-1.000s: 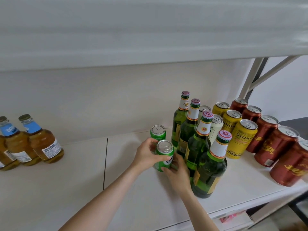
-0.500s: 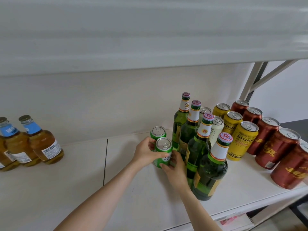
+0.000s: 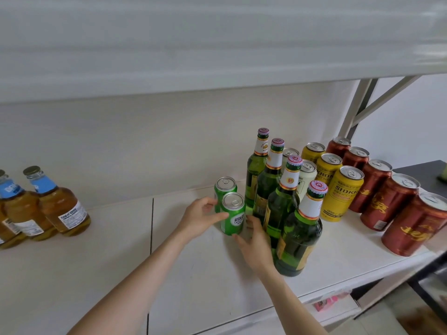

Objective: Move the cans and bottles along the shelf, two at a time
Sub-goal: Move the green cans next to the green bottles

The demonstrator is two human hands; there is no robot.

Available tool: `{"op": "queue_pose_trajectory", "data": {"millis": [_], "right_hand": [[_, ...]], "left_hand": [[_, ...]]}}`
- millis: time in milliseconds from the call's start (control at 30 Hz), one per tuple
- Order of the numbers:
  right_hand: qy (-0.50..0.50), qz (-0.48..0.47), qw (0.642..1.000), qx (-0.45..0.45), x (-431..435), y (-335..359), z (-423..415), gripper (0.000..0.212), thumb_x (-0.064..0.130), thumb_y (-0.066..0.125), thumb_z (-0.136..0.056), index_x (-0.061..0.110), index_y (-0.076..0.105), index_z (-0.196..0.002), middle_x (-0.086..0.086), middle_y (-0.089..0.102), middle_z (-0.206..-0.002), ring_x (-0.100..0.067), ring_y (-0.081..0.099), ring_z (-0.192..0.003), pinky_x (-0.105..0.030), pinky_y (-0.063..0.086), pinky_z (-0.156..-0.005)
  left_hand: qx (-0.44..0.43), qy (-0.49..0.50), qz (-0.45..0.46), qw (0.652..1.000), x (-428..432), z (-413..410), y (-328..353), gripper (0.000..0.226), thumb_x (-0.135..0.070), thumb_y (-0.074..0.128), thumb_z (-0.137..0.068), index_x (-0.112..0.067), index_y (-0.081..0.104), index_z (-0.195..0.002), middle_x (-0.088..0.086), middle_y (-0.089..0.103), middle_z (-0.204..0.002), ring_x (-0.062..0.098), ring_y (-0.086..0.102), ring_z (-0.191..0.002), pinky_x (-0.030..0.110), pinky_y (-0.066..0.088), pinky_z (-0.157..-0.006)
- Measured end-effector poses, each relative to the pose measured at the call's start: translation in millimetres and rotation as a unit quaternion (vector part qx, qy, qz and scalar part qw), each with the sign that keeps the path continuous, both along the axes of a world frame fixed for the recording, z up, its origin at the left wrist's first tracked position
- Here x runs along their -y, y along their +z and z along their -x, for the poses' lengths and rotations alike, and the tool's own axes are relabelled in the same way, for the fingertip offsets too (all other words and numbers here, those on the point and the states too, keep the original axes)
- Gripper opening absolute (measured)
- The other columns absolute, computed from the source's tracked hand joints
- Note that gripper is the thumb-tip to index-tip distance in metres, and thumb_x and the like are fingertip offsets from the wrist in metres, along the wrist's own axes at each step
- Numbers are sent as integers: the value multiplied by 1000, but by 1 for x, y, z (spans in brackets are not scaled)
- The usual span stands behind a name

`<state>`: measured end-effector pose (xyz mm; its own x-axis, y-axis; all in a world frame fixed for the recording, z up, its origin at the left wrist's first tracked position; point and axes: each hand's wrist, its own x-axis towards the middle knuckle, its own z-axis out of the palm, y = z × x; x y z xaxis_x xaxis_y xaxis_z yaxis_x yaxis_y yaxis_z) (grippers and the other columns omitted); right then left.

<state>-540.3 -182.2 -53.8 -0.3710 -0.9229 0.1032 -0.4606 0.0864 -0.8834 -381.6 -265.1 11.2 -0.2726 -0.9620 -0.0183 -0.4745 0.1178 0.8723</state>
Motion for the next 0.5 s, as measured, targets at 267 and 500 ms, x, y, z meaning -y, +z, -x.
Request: {"op": "queue_pose_trajectory", "data": {"millis": [267,500], "right_hand": [[25,-80,957,-278,-42,3,-13,56,35,56,-91,16,40,-141,-3,54,-133,-26,51,-116,-35,48,-80],[31,9,890,-456,-74,8,-27,60,30,86,-56,7,70,-109,-12,72,-104,-32,69,-82,-38,55,-64]], "left_hand": [[266,-30,188,945,-34,-73,-13,40,-34,65,-90,-16,60,-126,2,56,-126,25,53,-116,37,45,-95],[405,-36,283,868,-84,-90,-27,46,-29,74,-81,-14,65,-124,9,62,-129,31,60,-116,50,44,-102]]}}
